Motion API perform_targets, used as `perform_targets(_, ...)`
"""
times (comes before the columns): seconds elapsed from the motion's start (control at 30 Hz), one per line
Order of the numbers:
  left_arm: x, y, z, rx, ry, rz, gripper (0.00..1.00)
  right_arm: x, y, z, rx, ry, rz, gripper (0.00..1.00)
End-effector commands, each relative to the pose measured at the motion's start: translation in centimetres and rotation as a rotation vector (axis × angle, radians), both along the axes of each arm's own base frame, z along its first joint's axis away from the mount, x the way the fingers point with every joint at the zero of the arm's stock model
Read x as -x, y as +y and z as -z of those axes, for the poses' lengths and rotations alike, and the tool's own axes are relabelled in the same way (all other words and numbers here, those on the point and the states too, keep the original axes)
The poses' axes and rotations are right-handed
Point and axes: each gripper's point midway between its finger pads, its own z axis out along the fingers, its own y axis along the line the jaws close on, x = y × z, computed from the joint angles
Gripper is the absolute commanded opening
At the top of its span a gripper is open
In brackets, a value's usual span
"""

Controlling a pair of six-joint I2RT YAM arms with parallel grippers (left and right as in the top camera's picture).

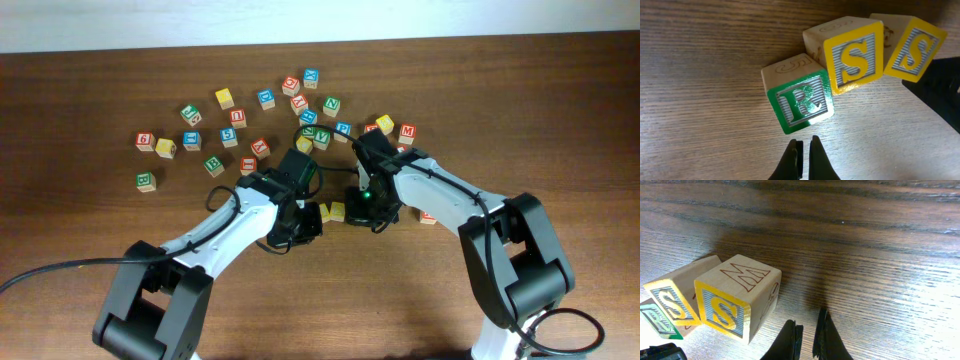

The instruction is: Spell out RSS

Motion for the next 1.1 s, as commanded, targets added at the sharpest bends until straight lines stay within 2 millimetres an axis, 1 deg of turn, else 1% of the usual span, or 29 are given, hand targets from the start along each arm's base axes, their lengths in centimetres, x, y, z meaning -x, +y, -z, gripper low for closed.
perform_targets(0.0,0.6,-0.2,-0.2,-0.012,0.010,-0.014,0.00,0.6,-0.3,1.1,0.035,0.022,-0.016,0.06)
perform_targets(0.07,1.0,-0.9,-0.2,-0.011,0.007,-0.007,0.00,0.6,-0.3,1.1,0.035,0.022,-0.016,0.06)
perform_targets(0.1,0.9,-0.9,-0.1,-0.017,0.004,-0.020,0.00,0.6,-0.3,1.1,0.035,0.022,-0.016,0.06)
perform_targets(0.3,-0.2,0.0,0.8,-0.079,-0.037,-0.044,0.00,0.7,-0.4,1.1,0.036,0.026,-0.016,0.06)
perform_targets(0.43,-0.4,-0.1,2.5,-0.097,-0.019,-0.043,0.00,0.7,-0.4,1.1,0.036,0.026,-0.016,0.07)
perform_targets(0.5,-1.3,-0.1,2.4,-0.100,-0.059,-0.049,0.00,0.7,-0.4,1.1,0.036,0.026,-0.016,0.07)
perform_targets(0.57,-1.7,0.2,2.4,-0.121,-0.082,-0.054,0.00,0.7,-0.4,1.1,0.036,0.026,-0.016,0.10)
perform_targets(0.63,-1.8,0.3,2.5,-0.129,-0.087,-0.055,0.00,0.7,-0.4,1.1,0.036,0.026,-0.016,0.10)
perform_targets(0.67,-1.8,0.3,2.4,-0.126,-0.091,-0.036,0.00,0.7,-0.4,1.1,0.036,0.025,-0.016,0.10)
perform_targets(0.7,-1.9,-0.3,2.0,-0.102,-0.092,-0.002,0.00,0.7,-0.4,1.1,0.035,0.024,-0.016,0.09)
perform_targets(0.73,-1.8,-1.1,1.1,-0.061,-0.088,0.025,0.00,0.5,-0.3,1.1,0.033,0.019,-0.016,0.09)
perform_targets(0.77,-1.9,-1.3,-0.7,-0.048,-0.094,0.026,0.00,0.4,-0.2,1.1,0.030,0.011,-0.020,0.09)
perform_targets(0.8,-1.8,-1.2,-1.6,-0.046,-0.096,0.025,0.00,0.2,-0.2,1.1,0.027,0.003,-0.026,0.09)
perform_targets(0.83,-1.7,-0.7,-2.6,-0.044,-0.099,0.014,0.00,0.0,0.0,1.0,0.022,-0.008,-0.026,0.09)
perform_targets(0.87,-1.8,0.6,-3.5,-0.048,-0.096,-0.019,0.00,-0.3,0.1,1.0,0.017,-0.019,-0.026,0.09)
perform_targets(0.9,-2.3,2.5,-3.8,-0.059,-0.083,-0.067,0.00,-0.6,0.2,0.9,0.010,-0.033,-0.025,0.09)
perform_targets(0.93,-3.0,4.1,-3.7,-0.066,-0.084,-0.085,0.00,-0.9,0.4,0.9,0.006,-0.045,-0.025,0.08)
perform_targets(0.97,-3.7,6.0,-3.3,-0.083,-0.071,-0.135,0.00,-1.3,0.5,0.8,-0.001,-0.064,-0.024,0.09)
perform_targets(1.0,-3.8,6.8,-2.6,-0.091,-0.056,-0.150,0.00,-1.6,0.7,0.8,-0.007,-0.077,-0.023,0.08)
perform_targets(1.03,-3.7,7.1,-1.4,-0.102,-0.032,-0.151,0.00,-1.8,0.8,0.7,-0.011,-0.085,-0.023,0.08)
perform_targets(1.07,-3.4,7.0,0.2,-0.113,0.014,-0.147,0.00,-2.0,0.9,0.7,-0.015,-0.093,-0.023,0.08)
